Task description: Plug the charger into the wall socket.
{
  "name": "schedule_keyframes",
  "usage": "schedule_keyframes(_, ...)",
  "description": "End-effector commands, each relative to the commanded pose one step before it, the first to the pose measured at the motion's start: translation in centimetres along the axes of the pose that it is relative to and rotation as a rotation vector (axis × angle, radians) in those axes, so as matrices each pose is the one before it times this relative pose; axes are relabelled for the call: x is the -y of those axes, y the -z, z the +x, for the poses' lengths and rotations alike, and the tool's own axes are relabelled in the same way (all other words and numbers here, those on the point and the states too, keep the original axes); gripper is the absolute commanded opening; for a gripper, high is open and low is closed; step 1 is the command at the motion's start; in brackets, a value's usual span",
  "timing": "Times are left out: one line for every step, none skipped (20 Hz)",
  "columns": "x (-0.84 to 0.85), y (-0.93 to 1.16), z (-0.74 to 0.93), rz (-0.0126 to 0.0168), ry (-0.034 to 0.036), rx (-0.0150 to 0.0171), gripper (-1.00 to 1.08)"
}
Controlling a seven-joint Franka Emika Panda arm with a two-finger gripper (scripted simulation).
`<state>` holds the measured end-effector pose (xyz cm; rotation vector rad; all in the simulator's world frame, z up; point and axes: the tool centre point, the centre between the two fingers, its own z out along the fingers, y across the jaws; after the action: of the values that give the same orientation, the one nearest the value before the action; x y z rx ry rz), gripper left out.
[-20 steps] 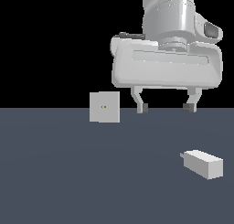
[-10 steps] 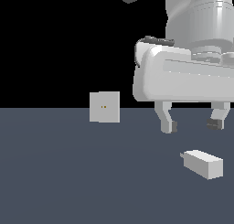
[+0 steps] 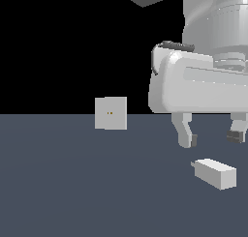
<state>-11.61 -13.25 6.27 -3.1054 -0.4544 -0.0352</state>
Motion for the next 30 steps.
schedule_keyframes(0.004,-0.205,-0.014,0.00008,0.0003,0.00008,1.0)
schedule_keyframes(0.012,-0.186,-0.003,0.00005,0.00047,-0.00011,1.0)
schedule_keyframes(-0.011,-0.242,-0.02,0.0,0.0,0.0,1.0)
schedule_keyframes(0.007,-0.291,-0.012,0.00004,0.00047,-0.0001,1.0)
schedule_keyframes(-0.016,-0.347,-0.029,0.0,0.0,0.0,1.0)
schedule_keyframes(0.002,-0.394,-0.02,0.00004,0.00048,-0.0001,1.0)
schedule_keyframes(-0.001,-0.444,-0.023,0.00004,0.00048,-0.0001,1.0)
schedule_keyframes(-0.005,-0.492,-0.024,0.00004,0.00048,-0.0001,1.0)
schedule_keyframes(-0.007,-0.486,-0.021,0.00004,0.00048,-0.0001,1.0)
schedule_keyframes(-0.006,-0.43,-0.013,0.00004,0.00048,-0.0001,1.0)
schedule_keyframes(-0.026,-0.378,-0.019,0.0,0.0,0.0,1.0)
schedule_keyframes(-0.004,-0.321,0.0,0.00004,0.00048,-0.0001,1.0)
schedule_keyframes(-0.023,-0.271,-0.007,0.0,0.0,0.0,1.0)
schedule_keyframes(0.0,-0.217,0.01,0.00005,0.00048,-0.0001,1.0)
schedule_keyframes(-0.017,-0.17,-0.001,0.0,0.0,0.0,1.0)
schedule_keyframes(0.008,-0.117,0.013,0.00005,0.00047,-0.0001,1.0)
schedule_keyframes(-0.008,-0.072,0.001,0.0,0.0,0.0,1.0)
schedule_keyframes(-0.003,-0.024,0.0,0.0,0.0,0.0,1.0)
schedule_keyframes(0.0,0.0,0.0,0.0,0.0,0.0,-1.0)
schedule_keyframes(0.0,0.0,0.0,0.0,0.0,0.0,-1.0)
schedule_keyframes(0.0,0.0,0.0,0.0,0.0,0.0,-1.0)
schedule_keyframes(0.0,0.0,0.0,0.0,0.0,0.0,-1.0)
schedule_keyframes(0.0,0.0,0.0,0.0,0.0,0.0,-1.0)
schedule_keyframes(0.0,0.0,0.0,0.0,0.0,0.0,-1.0)
schedule_keyframes(0.0,0.0,0.0,0.0,0.0,0.0,-1.0)
schedule_keyframes(0.0,0.0,0.0,0.0,0.0,0.0,-1.0)
schedule_keyframes(0.0,0.0,0.0,0.0,0.0,0.0,-1.0)
schedule_keyframes(0.0,0.0,0.0,0.0,0.0,0.0,-1.0)
schedule_keyframes(-0.061,0.021,-0.032,-0.00044,-0.00111,-0.00002,-1.0)
schedule_keyframes(0.01,0.006,0.006,0.00001,-0.00049,0.0,-1.0)
